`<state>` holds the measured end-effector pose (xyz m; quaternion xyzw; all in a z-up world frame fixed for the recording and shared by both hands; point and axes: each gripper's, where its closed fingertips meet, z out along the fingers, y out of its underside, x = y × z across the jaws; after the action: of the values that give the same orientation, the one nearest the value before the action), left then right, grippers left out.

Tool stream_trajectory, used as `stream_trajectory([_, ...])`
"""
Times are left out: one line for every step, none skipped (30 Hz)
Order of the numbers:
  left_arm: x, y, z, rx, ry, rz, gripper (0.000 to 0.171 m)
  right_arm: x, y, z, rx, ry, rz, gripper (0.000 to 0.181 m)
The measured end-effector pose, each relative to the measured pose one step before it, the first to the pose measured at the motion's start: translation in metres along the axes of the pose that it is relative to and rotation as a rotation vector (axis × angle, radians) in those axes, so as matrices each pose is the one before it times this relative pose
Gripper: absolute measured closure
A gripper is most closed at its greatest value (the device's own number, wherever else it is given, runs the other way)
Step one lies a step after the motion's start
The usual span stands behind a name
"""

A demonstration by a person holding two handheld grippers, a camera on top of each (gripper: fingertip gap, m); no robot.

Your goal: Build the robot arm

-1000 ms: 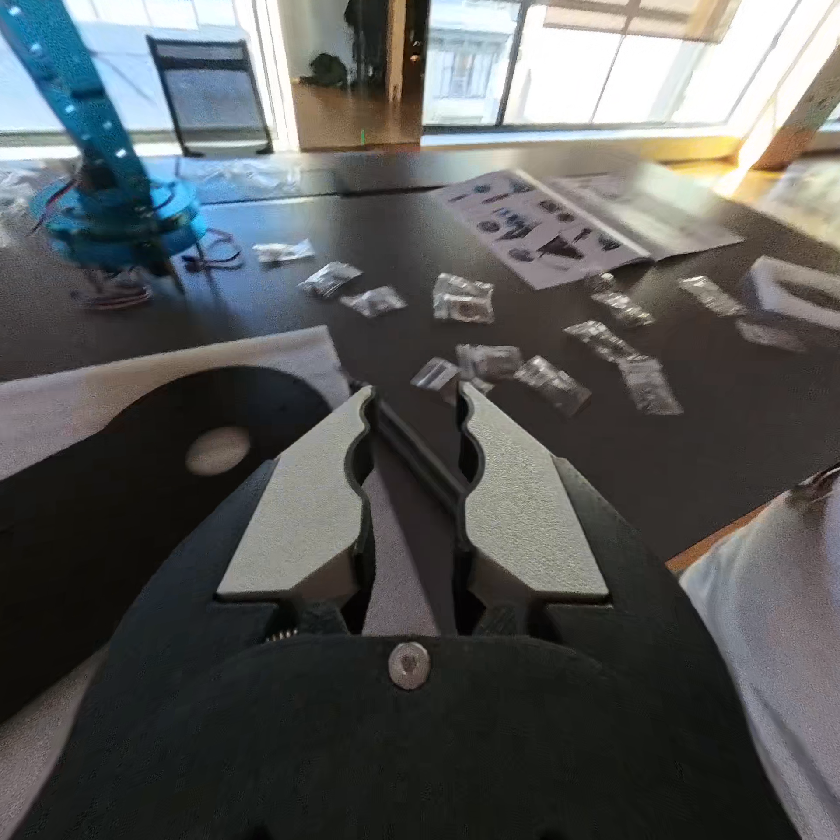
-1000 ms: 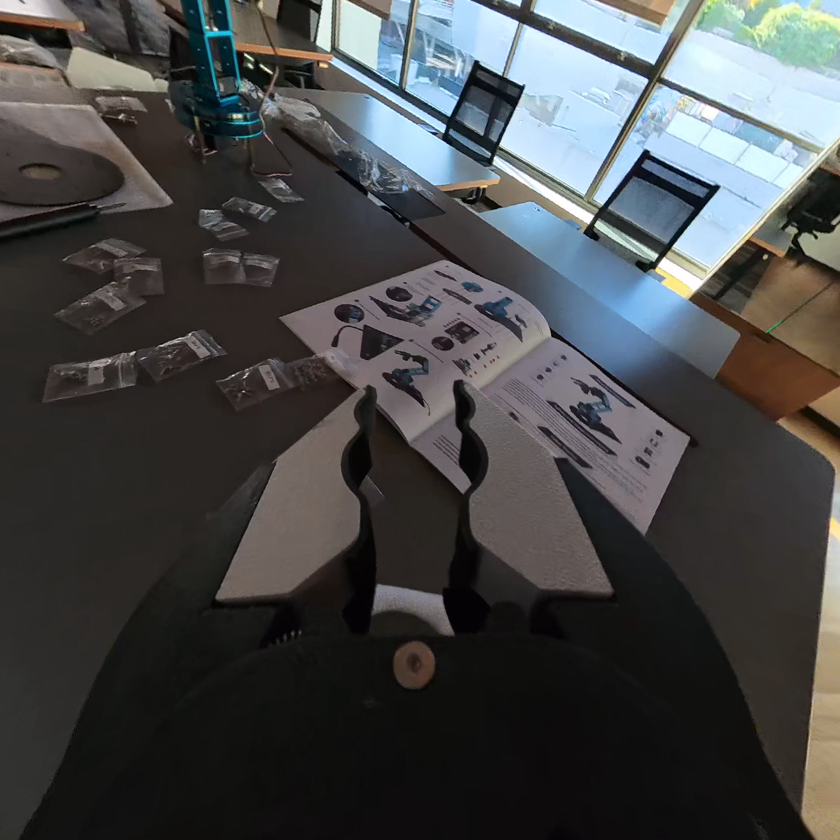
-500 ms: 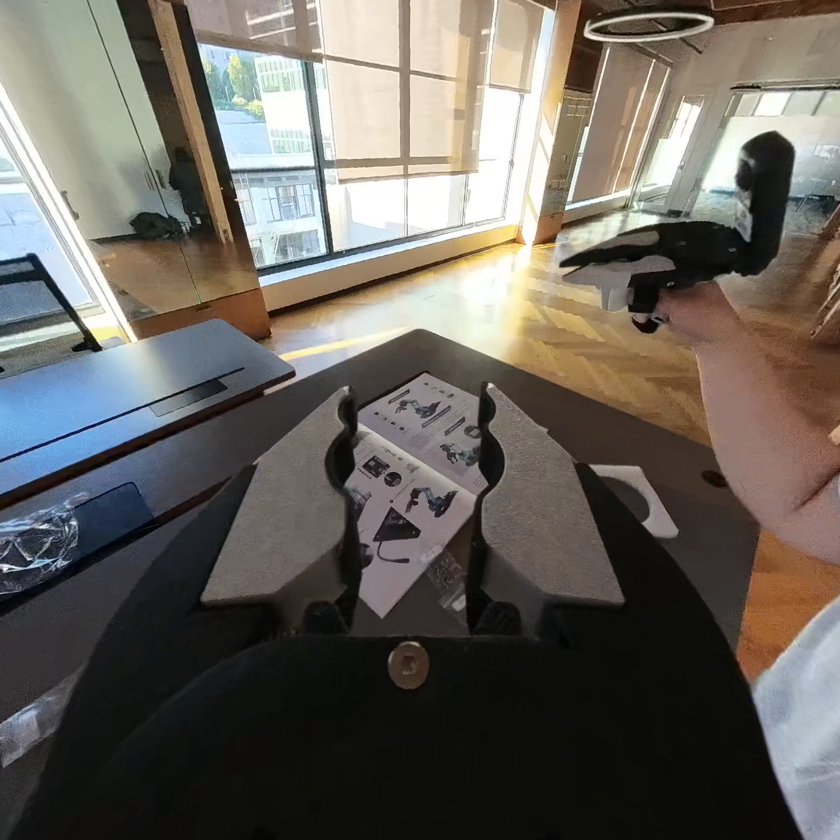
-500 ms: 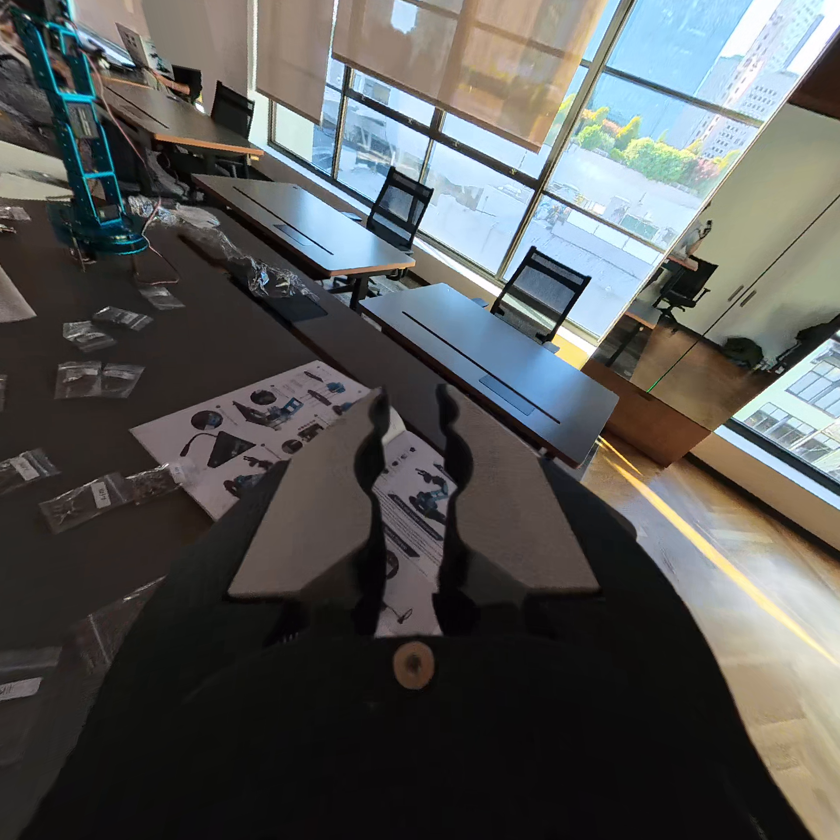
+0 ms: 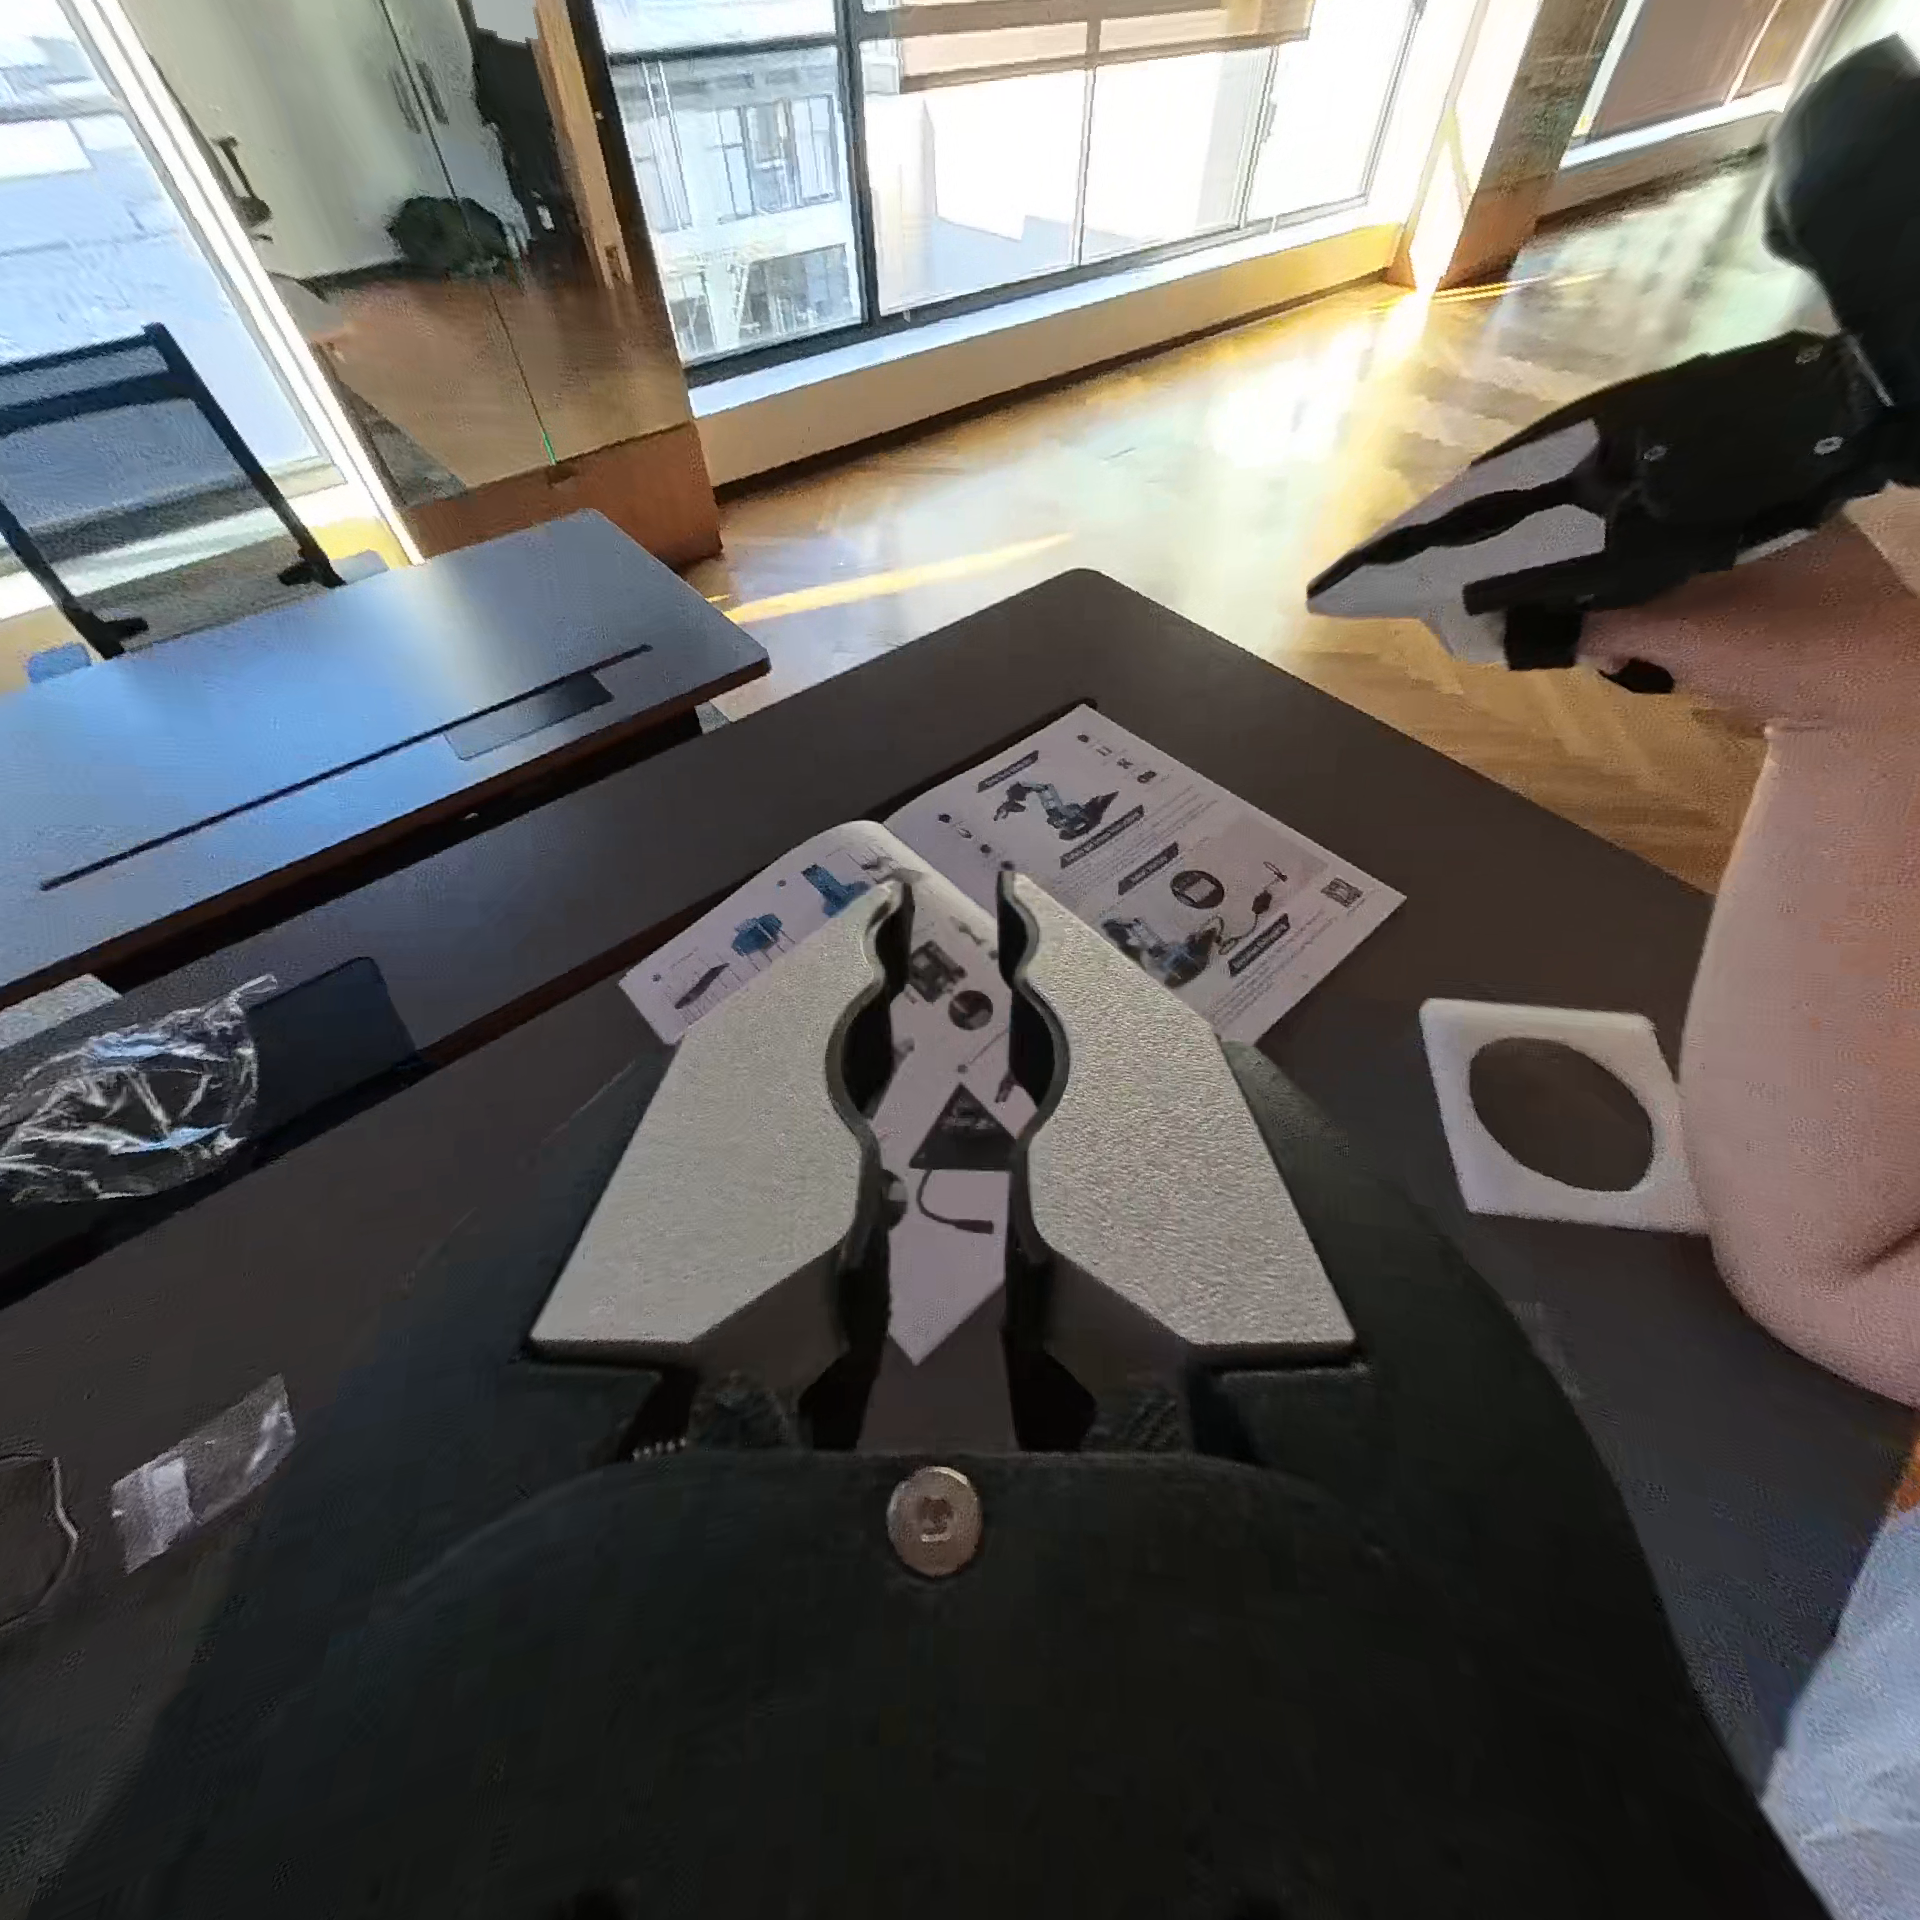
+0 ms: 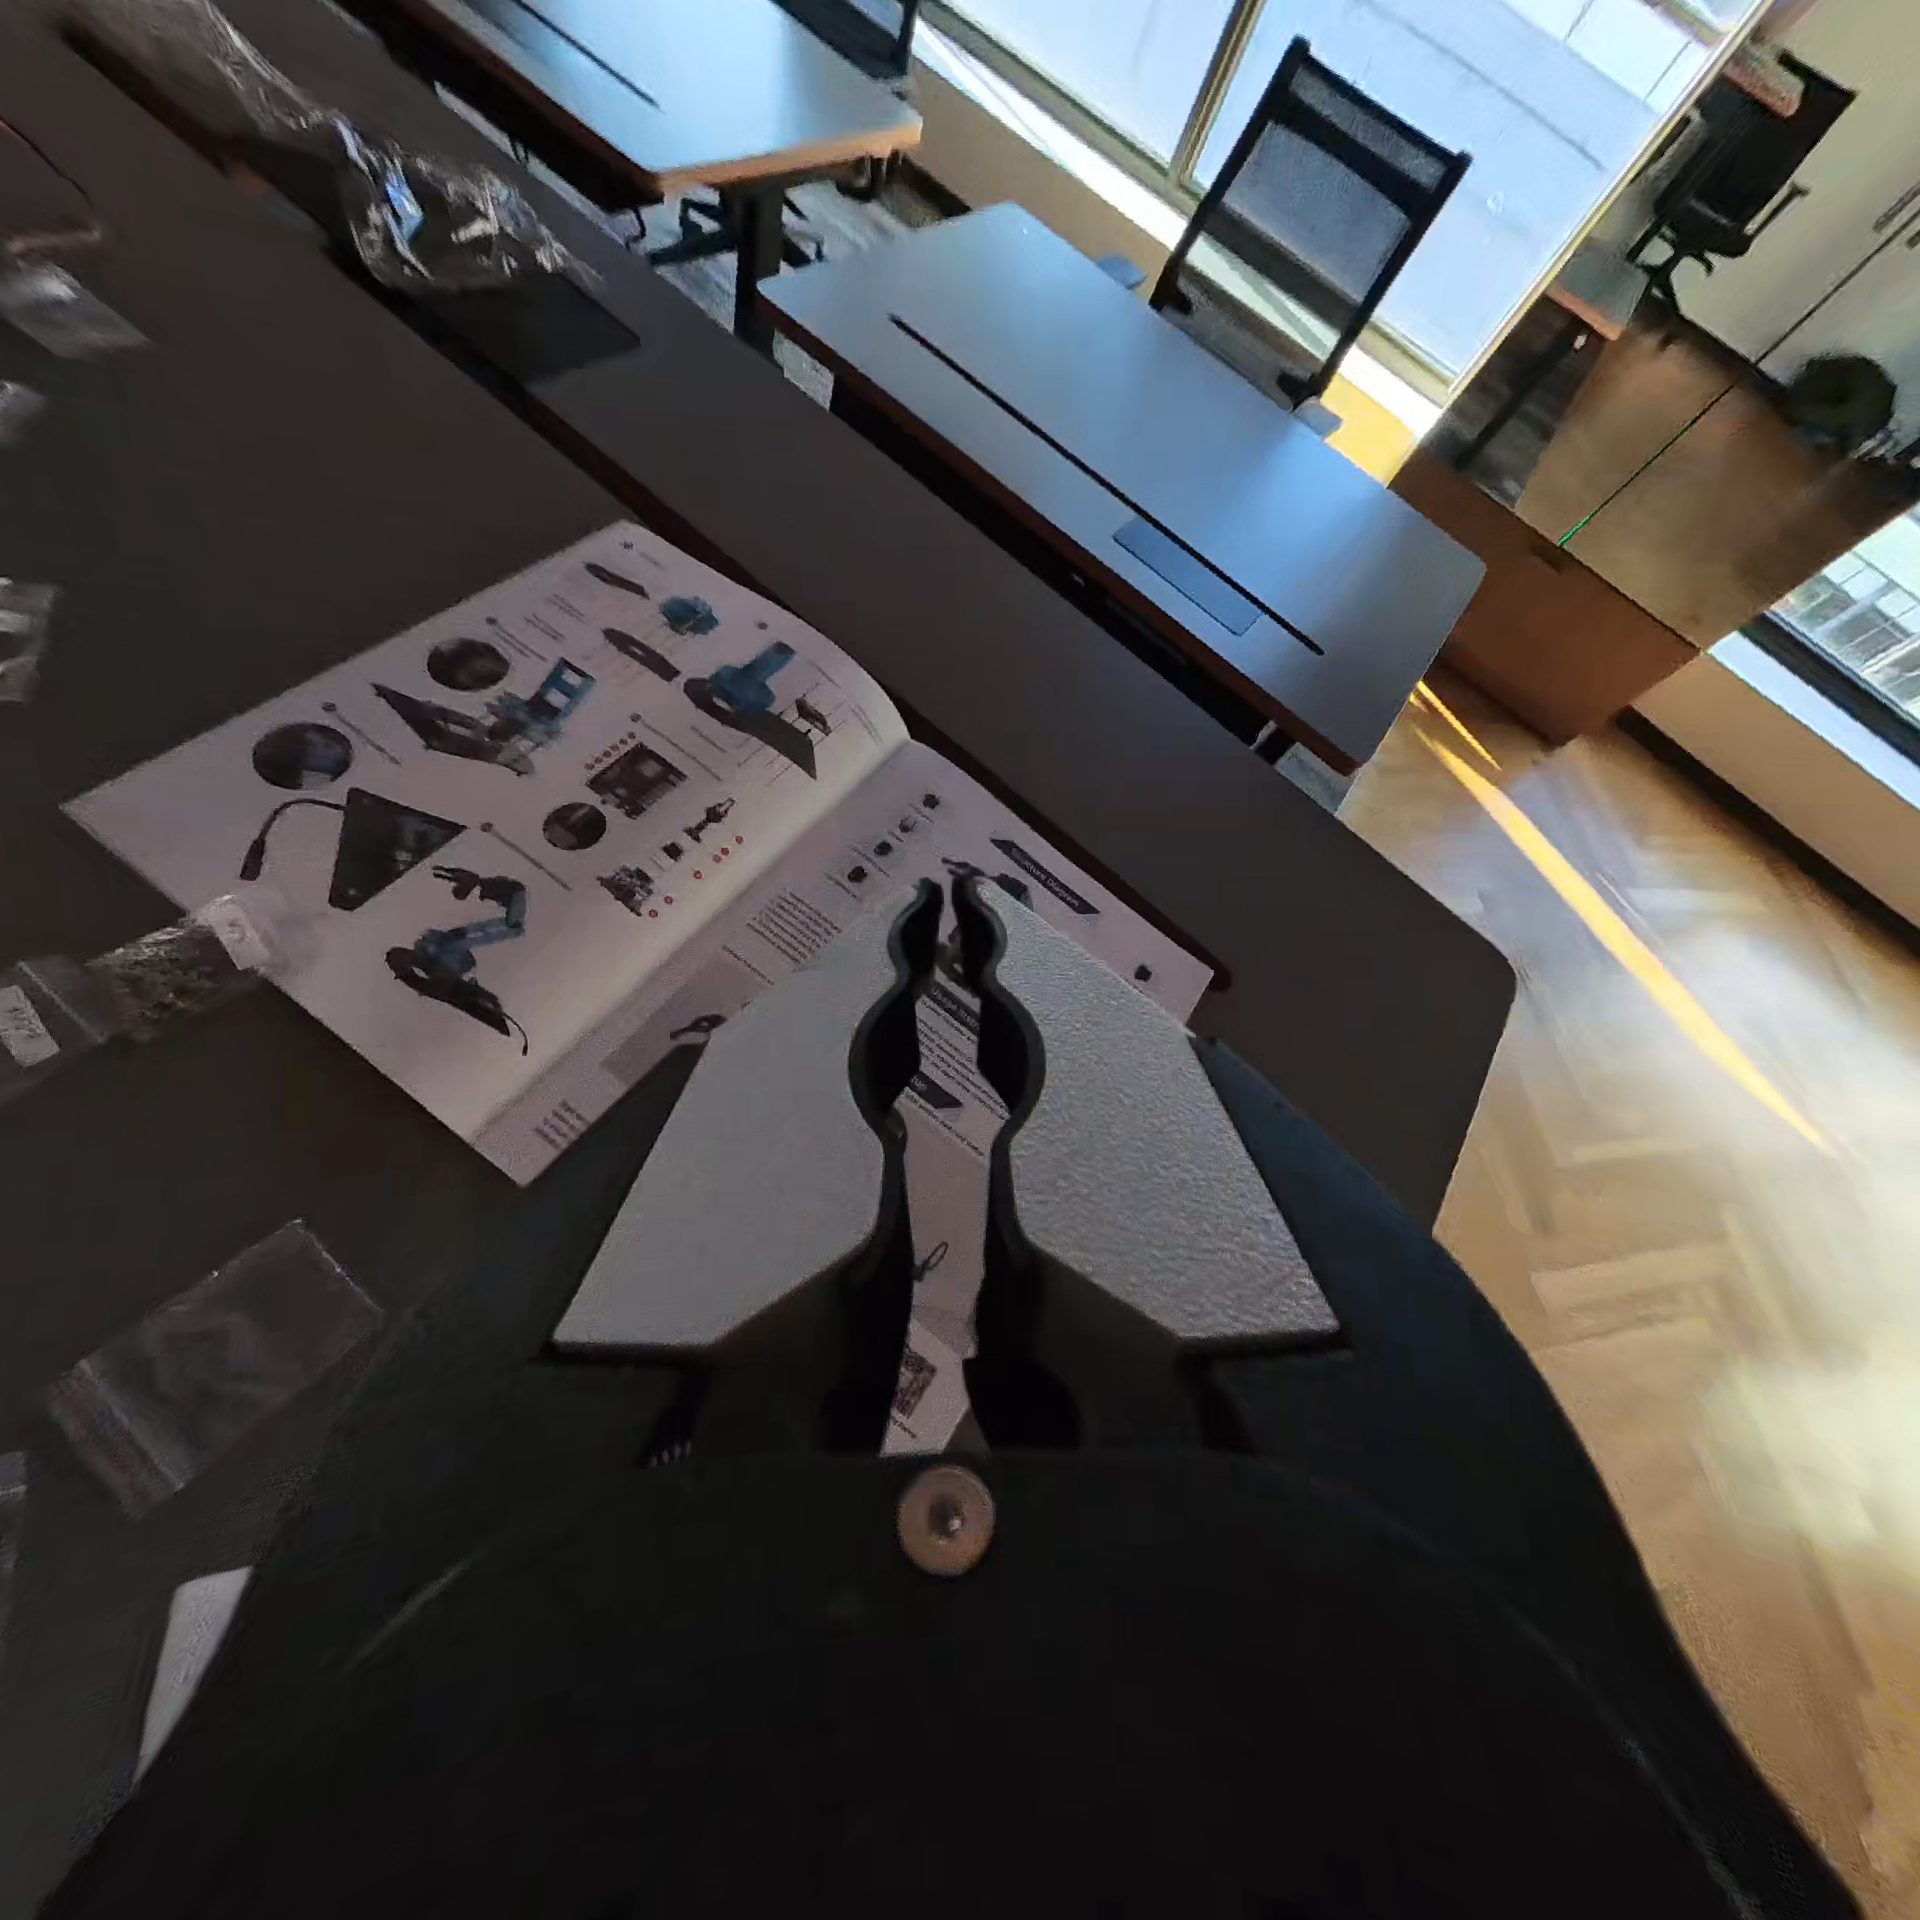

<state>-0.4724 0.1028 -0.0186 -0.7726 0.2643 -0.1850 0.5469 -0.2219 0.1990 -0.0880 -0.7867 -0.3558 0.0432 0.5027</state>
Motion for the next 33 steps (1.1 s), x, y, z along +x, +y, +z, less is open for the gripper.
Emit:
stream_trajectory([-0.00294,-0.00267,-0.00144,0.02334,-0.0157,0.0173,0.161,-0.00638,0.00103,0.00773,-0.0234,-0.0284,-0.0038,0.178])
stream_trajectory([-0.00243,-0.00208,-0.00131,0.02375,-0.0086,0.0145,0.165,-0.00986,-0.00093,0.00799,-0.0101,-0.0485,0.0047,0.178])
stream_trajectory([-0.0033,-0.0015,-0.00115,0.0203,-0.008,0.0063,0.166,-0.00901,-0.00096,0.00848,-0.0128,-0.0444,0.0092,0.177])
stream_trajectory([-0.00496,-0.00044,-0.00082,0.01635,-0.0128,-0.0019,0.167,-0.00563,-0.00022,0.00862,-0.0224,-0.0249,0.0115,0.177])
stream_trajectory([-0.0066,0.00042,-0.00024,0.0066,-0.0173,-0.0033,0.169,-0.00324,0.00064,0.00825,-0.025,-0.0076,0.0115,0.176])
stream_trajectory([-0.00718,0.00166,0.00003,-0.01417,-0.0165,-0.0006,0.17,-0.00383,0.0025,0.00747,-0.031,-0.0108,0.0078,0.176])
stream_trajectory([-0.00687,0.00206,0.00018,-0.01555,-0.0153,0.0054,0.171,-0.0044,0.00398,0.00617,-0.0362,-0.0157,0.0037,0.176])
stream_trajectory([-0.00662,0.00086,0.00078,0.00015,-0.0141,0.008,0.171,-0.00381,0.00416,0.00478,-0.0334,-0.0146,-0.0011,0.175])
stream_trajectory([-0.00623,0.00098,0.00149,0.00202,-0.0109,-0.0028,0.171,-0.00223,0.00324,0.00352,-0.0258,-0.0088,-0.0012,0.175])
stream_trajectory([-0.00586,0.00235,0.0024,-0.00647,-0.0076,-0.0156,0.171,-0.00081,0.00177,0.00283,-0.0159,-0.0033,0.0036,0.174])
stream_trajectory([-0.00568,0.00402,0.00359,-0.01624,-0.0066,-0.0177,0.171,0.0,0.00032,0.00263,-0.0072,-0.0005,0.0071,0.174])
stream_trajectory([-0.00622,0.00641,0.00483,-0.02983,-0.009,-0.013,0.17,-0.00026,-0.00117,0.00261,-0.0007,-0.0011,0.008,0.172])
stream_trajectory([-0.00671,0.00844,0.00621,-0.04308,-0.0121,-0.0074,0.17,-0.00254,-0.00262,0.00289,0.0051,-0.0113,0.008,0.17])
stream_trajectory([-0.00689,0.00932,0.00735,-0.04798,-0.013,-0.0048,0.17,-0.00543,-0.00391,0.00351,0.0124,-0.0262,0.0077,0.167])
stream_trajectory([-0.00652,0.00914,0.00807,-0.04842,-0.0103,-0.007,0.17,-0.00897,-0.00483,0.00397,0.0229,-0.0454,0.0077,0.164])
stream_trajectory([-0.00547,0.00903,0.00782,-0.05027,-0.0043,-0.0092,0.17,-0.01195,-0.00406,0.00445,0.027,-0.0672,0.0106,0.163])
stream_trajectory([-0.00436,0.00777,0.00659,-0.0467,-0.0003,-0.0105,0.171,-0.01167,-0.00157,0.00494,0.0181,-0.0742,0.0183,0.163])
stream_trajectory([-0.00367,0.00602,0.00497,-0.03598,0.0009,-0.0119,0.171,-0.00619,0.00119,0.00484,-0.0013,-0.0505,0.0305,0.163])
stream_trajectory([-0.00271,0.00393,0.00337,-0.02149,0.0025,-0.011,0.171,0.00079,0.00155,0.00436,-0.0123,-0.0137,0.0289,0.162])
stream_trajectory([-0.00162,0.00196,0.00208,-0.00832,0.005,-0.0076,0.171,0.00515,0.00112,0.00334,-0.0117,0.012,0.0216,0.158])
stream_trajectory([-0.00103,0.00018,0.00101,0.00056,0.0048,-0.0057,0.171,0.00619,0.00136,0.00274,-0.0057,0.0194,0.0168,0.156])
stream_trajectory([-0.00093,-0.0011,0.00033,0.00775,0.0025,-0.0061,0.171,0.00503,0.00201,0.00222,-0.0052,0.0146,0.0114,0.156])
stream_trajectory([-0.0007,-0.00152,0.00017,0.01081,0.0021,-0.0063,0.171,0.00352,0.00289,0.00173,-0.01,0.0084,0.0076,0.156])
stream_trajectory([-0.00029,-0.00096,0.00043,0.00809,0.0028,-0.0064,0.171,0.00277,0.00321,0.00118,-0.0134,0.0065,0.0063,0.155])
stream_trajectory([-0.0001,-0.00026,0.00093,0.00202,0.0035,-0.0057,0.171,0.00271,0.00252,0.0007,-0.0114,0.0091,0.0052,0.155])
stream_trajectory([0.00011,0.00033,0.00145,-0.00273,0.0031,-0.0039,0.171,0.00256,0.00117,0.00041,-0.0062,0.0121,0.0041,0.155])
stream_trajectory([0.00019,0.00055,0.00201,-0.00512,0.0016,-0.0019,0.171,0.00216,0.00028,0.00032,-0.0015,0.0109,0.0041,0.154])
stream_trajectory([0.00042,0.0012,0.00219,-0.00808,0.0009,0.0014,0.171,0.00138,0.00004,0.00057,0.0012,0.0069,0.0043,0.154])
stream_trajectory([0.00052,0.00178,0.00197,-0.01152,0.0007,0.0044,0.171,0.00074,0.00052,0.00101,-0.0017,0.0022,0.0023,0.154])
stream_trajectory([0.00046,0.00201,0.00143,-0.01288,-0.0002,0.0049,0.171,0.00061,0.0013,0.00121,-0.0075,0.0015,-0.0001,0.154])
stream_trajectory([-0.00001,0.00127,0.00065,-0.00836,-0.0023,0.0029,0.17,0.00155,0.0021,0.00138,-0.0121,0.0069,-0.0008,0.154])
stream_trajectory([-0.00013,0.00005,-0.00018,-0.00025,-0.0037,0.0003,0.169,0.00281,0.00206,0.00122,-0.0118,0.0155,-0.0003,0.154])
stream_trajectory([0.00005,-0.00107,-0.00078,0.00624,-0.0024,-0.0006,0.169,0.0031,0.00175,0.001,-0.01,0.018,-0.0014,0.153])
